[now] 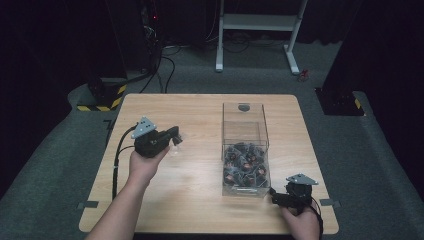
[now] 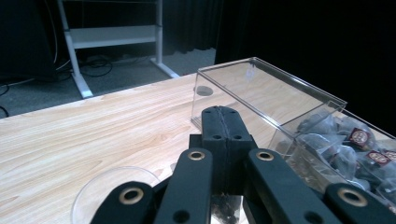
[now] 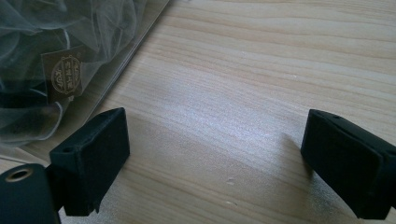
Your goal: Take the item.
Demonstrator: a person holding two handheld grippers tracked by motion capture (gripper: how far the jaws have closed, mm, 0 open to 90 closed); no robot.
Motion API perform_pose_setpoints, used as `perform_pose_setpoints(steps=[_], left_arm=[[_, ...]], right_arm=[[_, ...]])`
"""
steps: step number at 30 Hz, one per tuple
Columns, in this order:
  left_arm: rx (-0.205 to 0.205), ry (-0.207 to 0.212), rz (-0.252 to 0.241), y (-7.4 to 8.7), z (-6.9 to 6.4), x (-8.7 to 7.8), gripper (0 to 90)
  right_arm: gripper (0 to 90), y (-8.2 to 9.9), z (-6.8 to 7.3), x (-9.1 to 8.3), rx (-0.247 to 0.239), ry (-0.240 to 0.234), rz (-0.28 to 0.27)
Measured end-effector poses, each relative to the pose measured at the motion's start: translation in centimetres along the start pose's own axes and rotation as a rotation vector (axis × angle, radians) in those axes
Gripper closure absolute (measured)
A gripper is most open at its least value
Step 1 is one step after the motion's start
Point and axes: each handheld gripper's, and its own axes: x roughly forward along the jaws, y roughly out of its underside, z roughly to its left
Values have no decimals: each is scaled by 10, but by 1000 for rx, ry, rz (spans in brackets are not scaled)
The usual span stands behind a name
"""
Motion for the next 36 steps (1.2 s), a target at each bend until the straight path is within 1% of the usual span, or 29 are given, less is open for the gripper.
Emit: perform_pose_setpoints(steps=[7,9,16,17,18,28,29,30,31,36], left_arm=[[-6,-23,10,1,10,2,900],[-11,-27,13,1,12,2,900],[-5,-46,22,3,19,4,900],[-6,-48,24,3,20,5,900],[-7,-50,27,4,21,5,900],[-17,-73,40,8,30,9,900],[-22,-76,39,8,31,10,900],[-25,-79,43,8,33,11,900],[-29,-83,48,9,34,12,900],[-30,-96,63,11,39,15,900]], right_arm=[[78,0,0,0,0,0,0],[78,0,0,0,0,0,0],[78,0,0,0,0,0,0],[79,0,-1,0,-8,-1,-2],[78,0,0,0,0,0,0],[78,0,0,0,0,0,0],[78,0,-1,0,-8,-1,-2],[78,0,0,0,0,0,0],[79,0,-1,0,-8,-1,-2],[79,0,0,0,-6,-2,-1]])
